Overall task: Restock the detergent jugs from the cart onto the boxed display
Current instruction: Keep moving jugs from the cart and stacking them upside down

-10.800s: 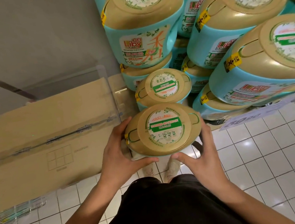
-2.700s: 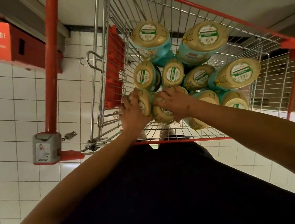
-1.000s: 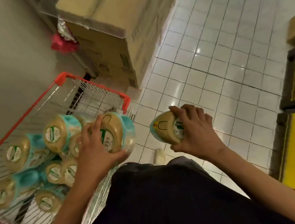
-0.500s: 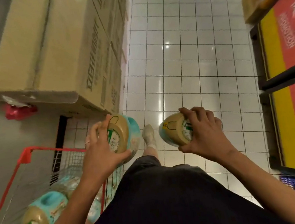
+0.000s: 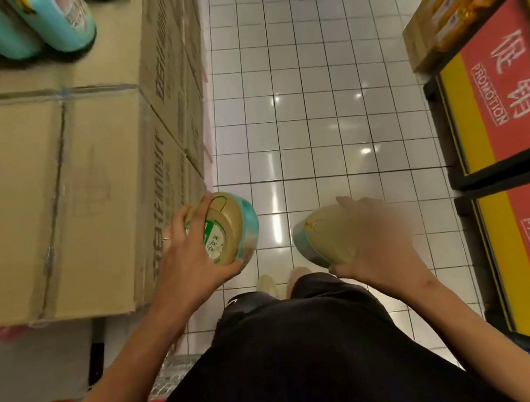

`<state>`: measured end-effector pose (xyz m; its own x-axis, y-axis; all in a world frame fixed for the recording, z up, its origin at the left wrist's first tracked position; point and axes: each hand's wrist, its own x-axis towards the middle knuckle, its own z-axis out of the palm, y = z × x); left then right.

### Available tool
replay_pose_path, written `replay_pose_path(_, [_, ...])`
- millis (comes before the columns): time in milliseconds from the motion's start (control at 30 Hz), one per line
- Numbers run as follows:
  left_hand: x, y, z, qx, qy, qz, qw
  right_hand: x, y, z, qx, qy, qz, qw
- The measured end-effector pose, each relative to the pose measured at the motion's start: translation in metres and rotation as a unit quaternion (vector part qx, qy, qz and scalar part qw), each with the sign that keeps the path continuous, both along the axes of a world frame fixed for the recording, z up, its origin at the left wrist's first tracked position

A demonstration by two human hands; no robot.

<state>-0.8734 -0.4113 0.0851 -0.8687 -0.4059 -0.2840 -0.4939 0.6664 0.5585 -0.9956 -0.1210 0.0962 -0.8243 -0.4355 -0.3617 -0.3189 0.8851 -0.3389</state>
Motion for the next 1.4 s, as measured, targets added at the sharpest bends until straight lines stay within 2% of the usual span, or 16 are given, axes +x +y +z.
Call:
replay_pose_path(433, [-0.202,-0.076,-0.007,-0.021,-0.012,0.014,1.000,-0.229,-0.097,-0.012,-0.004,-0.008,0.062,0.998])
replay_pose_path(600, [-0.272,-0.109,0.000,-0.014,-0.009,0.064,0.998,-0.327,-0.146,-0.007,-0.006,-0.005,0.121,0.993])
replay_pose_path(733, [-0.316,-0.139,0.007,-0.042,0.005,0.100,0.994,-0.391,-0.191,-0.005,-0.011,0.009,0.153,0.988])
replay_pose_path(1067, [-0.410,-0.233,0.006,-0.063,0.076,0.136,0.986,-0.510,-0.308,-0.012,-0.006,0.014,0.206,0.978])
replay_pose_path(1200, [-0.444,-0.275,0.015,-0.099,0.071,0.128,0.984,-0.547,-0.363,-0.005,0.016,0.011,0.251,0.968])
replay_pose_path(1400, [-0.461,-0.324,0.027,-0.131,0.064,0.173,0.974,-0.590,-0.436,0.014,-0.002,0.014,0.344,0.939])
